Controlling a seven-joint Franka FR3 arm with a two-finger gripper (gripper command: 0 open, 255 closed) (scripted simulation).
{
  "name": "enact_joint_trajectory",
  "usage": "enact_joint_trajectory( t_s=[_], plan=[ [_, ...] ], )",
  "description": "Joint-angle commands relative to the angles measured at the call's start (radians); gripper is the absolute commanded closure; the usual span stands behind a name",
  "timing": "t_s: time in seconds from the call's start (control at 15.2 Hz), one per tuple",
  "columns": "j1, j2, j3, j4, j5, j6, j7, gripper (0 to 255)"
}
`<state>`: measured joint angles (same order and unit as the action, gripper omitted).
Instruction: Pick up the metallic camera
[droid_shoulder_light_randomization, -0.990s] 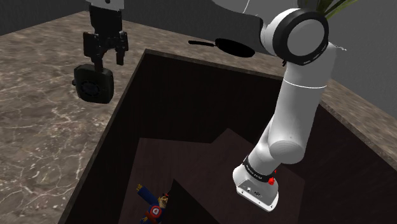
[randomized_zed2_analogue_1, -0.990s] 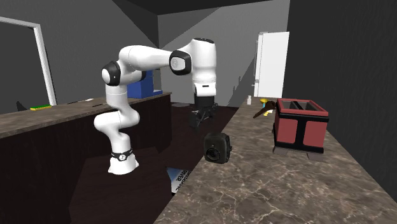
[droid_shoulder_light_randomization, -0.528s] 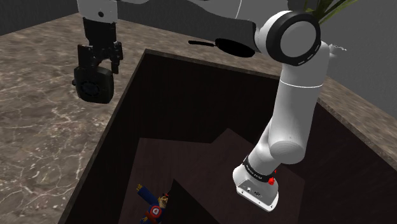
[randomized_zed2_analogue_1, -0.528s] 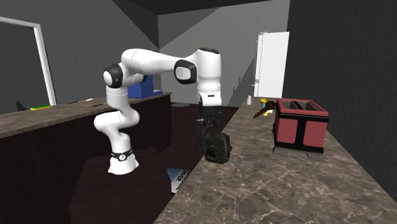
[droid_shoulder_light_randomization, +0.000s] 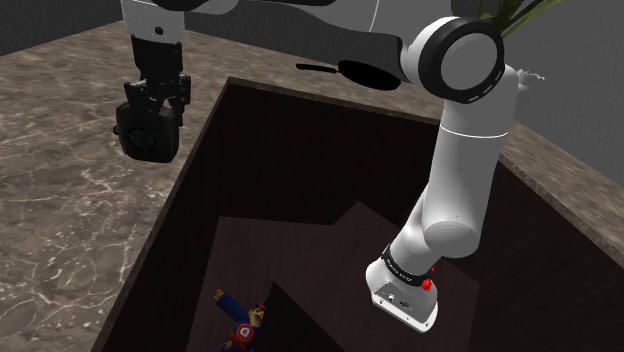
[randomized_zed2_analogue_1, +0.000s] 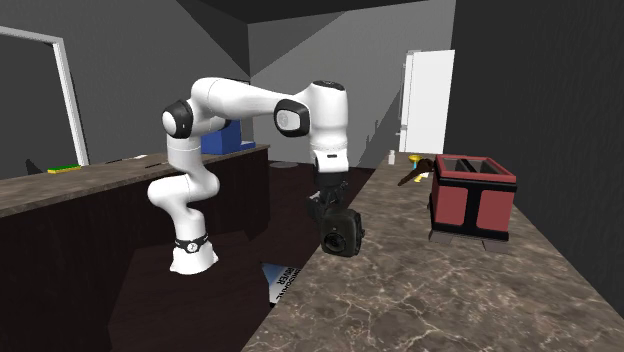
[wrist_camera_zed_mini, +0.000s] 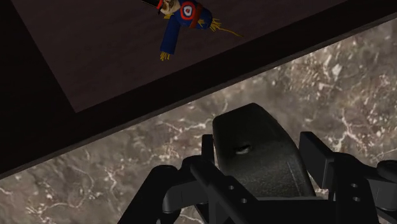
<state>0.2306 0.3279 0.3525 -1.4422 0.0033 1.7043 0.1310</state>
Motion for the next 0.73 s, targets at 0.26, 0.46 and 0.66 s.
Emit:
enact_joint_trajectory(
  t_s=[0.26,0.46,0.66],
  plan=[
    [0.000,0.001,0.000,-0.002,0.000,0.002,0.000,255],
    [0.002,0.004,0.001,0.043,-0.001,-0.040,0.003,255],
    [0.006,0.010,0.001,0.091,-0.003,-0.083,0.007,255]
  ],
)
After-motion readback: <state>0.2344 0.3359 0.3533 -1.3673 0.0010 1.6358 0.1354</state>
